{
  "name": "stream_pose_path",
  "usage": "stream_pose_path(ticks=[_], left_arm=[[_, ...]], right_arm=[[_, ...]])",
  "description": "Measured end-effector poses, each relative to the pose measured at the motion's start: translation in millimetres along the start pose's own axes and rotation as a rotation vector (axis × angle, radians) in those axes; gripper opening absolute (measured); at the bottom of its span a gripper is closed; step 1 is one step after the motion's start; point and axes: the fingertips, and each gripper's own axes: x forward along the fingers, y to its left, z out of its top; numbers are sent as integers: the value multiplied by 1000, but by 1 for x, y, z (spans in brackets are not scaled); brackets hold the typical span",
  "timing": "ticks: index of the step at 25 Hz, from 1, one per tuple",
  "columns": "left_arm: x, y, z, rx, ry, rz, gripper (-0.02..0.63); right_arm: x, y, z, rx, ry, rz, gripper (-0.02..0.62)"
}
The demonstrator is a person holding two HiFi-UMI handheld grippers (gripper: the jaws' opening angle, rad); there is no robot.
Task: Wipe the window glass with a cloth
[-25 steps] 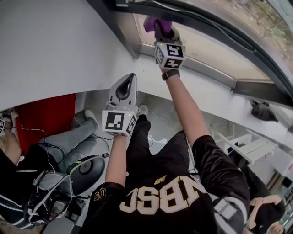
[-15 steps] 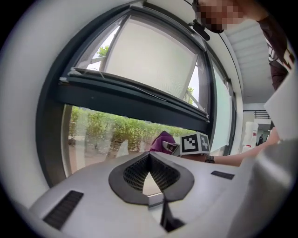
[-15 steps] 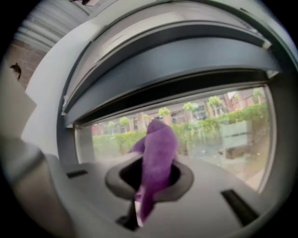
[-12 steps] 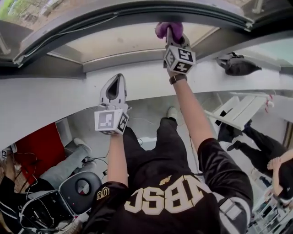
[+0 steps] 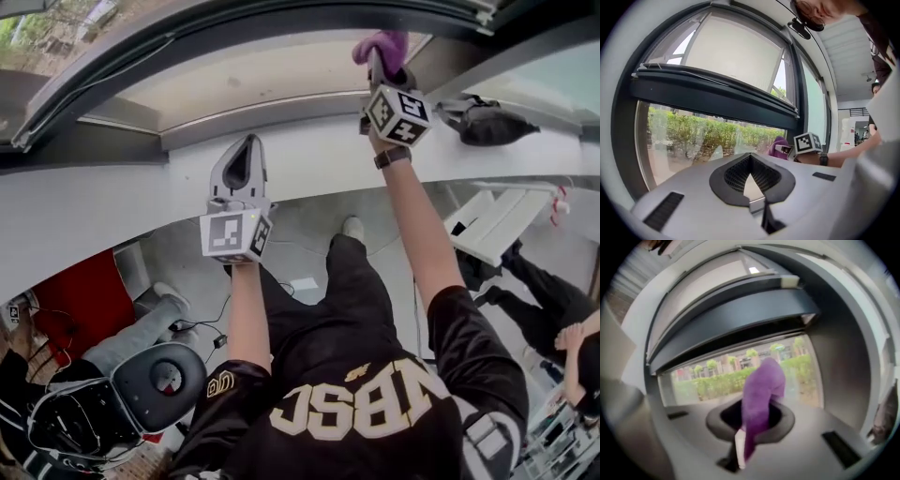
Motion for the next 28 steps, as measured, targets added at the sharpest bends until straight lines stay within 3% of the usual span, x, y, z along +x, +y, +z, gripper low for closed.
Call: stream_pose_path(ticks=[4, 8, 12, 17, 20, 22, 25, 28], left_arm=[[-55, 99, 11, 9, -41, 112, 18], [-109, 173, 5, 8, 0, 164, 18], [-150, 247, 7, 40, 39, 224, 18], [-182, 312, -7, -25, 56, 274, 18], [-190, 333, -10, -21, 67, 276, 18], [-190, 341, -11, -28, 64, 270, 18], [-183, 336, -17, -48, 69, 262, 18], [-164, 304, -20, -37, 71, 225, 18]], right_arm=[[8, 187, -38, -78, 3, 340, 43], [11, 351, -80, -87, 70, 576, 43], [35, 497, -124, -169, 124, 755, 43], [65, 626, -152, -271, 117, 883, 43], [90, 666, -164, -312, 153, 874, 43], [107, 670, -161, -277, 151, 820, 43], [115, 639, -159, -216, 166, 743, 43], [103, 572, -151, -218, 173, 678, 43]])
